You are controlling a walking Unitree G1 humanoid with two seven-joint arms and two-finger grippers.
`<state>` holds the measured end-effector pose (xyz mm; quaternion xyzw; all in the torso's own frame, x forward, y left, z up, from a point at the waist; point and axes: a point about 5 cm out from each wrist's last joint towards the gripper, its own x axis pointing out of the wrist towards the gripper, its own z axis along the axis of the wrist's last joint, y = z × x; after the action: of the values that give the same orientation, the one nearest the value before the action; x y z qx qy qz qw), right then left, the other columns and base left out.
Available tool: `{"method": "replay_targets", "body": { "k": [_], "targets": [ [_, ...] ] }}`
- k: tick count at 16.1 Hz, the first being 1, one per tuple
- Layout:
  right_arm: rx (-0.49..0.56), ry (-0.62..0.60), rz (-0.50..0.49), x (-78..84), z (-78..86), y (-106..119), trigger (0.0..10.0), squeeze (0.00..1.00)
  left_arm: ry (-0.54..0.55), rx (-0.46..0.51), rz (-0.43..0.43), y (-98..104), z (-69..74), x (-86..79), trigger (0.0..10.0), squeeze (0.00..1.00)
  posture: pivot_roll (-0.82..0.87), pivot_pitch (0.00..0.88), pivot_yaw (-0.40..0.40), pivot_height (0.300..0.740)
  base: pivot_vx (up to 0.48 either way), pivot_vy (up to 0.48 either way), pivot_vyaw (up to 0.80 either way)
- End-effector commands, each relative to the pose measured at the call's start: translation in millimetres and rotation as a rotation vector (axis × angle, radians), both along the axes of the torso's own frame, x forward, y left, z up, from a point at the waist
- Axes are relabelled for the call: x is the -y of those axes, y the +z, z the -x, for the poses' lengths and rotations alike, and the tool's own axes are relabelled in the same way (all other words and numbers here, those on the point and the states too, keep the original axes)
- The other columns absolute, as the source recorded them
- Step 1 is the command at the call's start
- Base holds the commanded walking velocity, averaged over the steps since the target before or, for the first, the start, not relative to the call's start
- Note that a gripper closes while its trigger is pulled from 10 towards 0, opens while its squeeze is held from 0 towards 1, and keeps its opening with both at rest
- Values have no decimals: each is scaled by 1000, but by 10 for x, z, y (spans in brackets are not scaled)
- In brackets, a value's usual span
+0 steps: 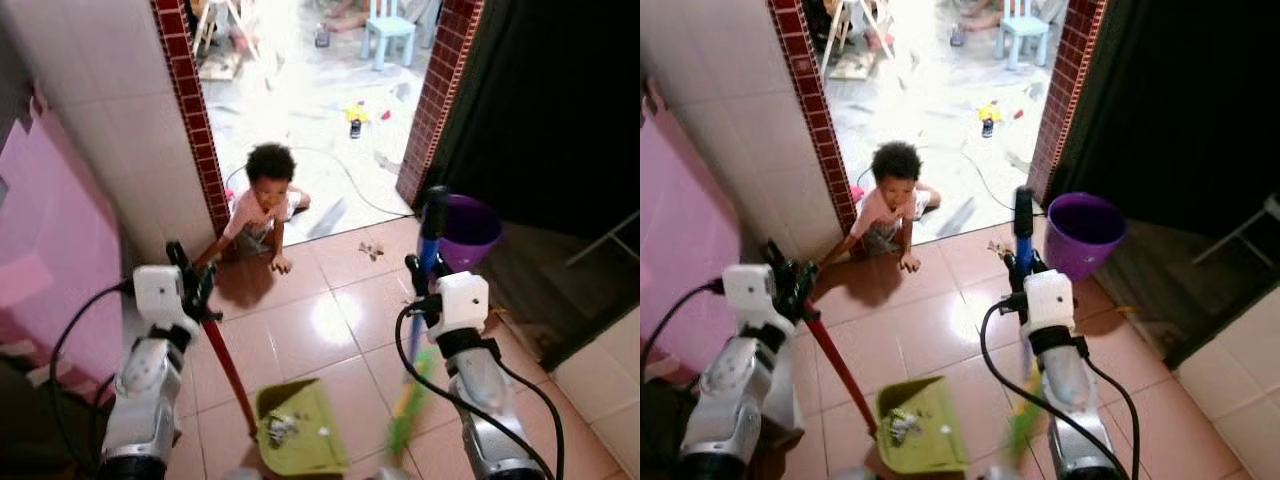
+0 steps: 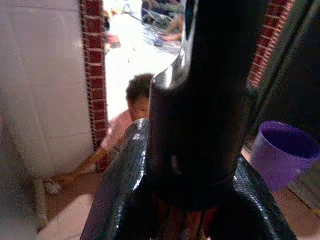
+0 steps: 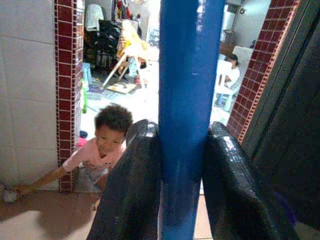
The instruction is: Sweep floor
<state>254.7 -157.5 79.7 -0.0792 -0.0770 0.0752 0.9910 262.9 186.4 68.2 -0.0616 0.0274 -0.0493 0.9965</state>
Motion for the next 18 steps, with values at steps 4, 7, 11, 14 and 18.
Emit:
{"method": "replay_targets", "body": {
  "k": [4, 7, 11, 14, 18],
  "targets": [
    [30, -2, 3, 23, -92, 79, 10000, 0, 89, 69, 160, 168, -47, -77, 10000, 0, -64, 0, -4, 740, 0, 0, 0],
    [9, -16, 25, 136, -103, 71, 10000, 0, 80, 61, 262, 141, 17, -46, 10000, 0, -82, 0, -1, 740, 0, 0, 0],
    [-30, -130, -14, 263, 19, 6, 10000, 0, 17, 21, 76, 98, 98, -31, 10000, 0, -96, 0, 40, 740, 0, 0, 0],
    [-38, -127, -9, 230, 33, -12, 10000, 0, -14, 7, 95, 93, 89, -7, 10000, 0, -101, 0, 49, 740, 0, 0, -533],
    [-35, -120, -9, 219, 1, 11, 10000, 0, -31, 45, 170, 185, 24, 55, 10000, 0, -102, 0, 48, 740, 260, 232, -800]
  ]
}}
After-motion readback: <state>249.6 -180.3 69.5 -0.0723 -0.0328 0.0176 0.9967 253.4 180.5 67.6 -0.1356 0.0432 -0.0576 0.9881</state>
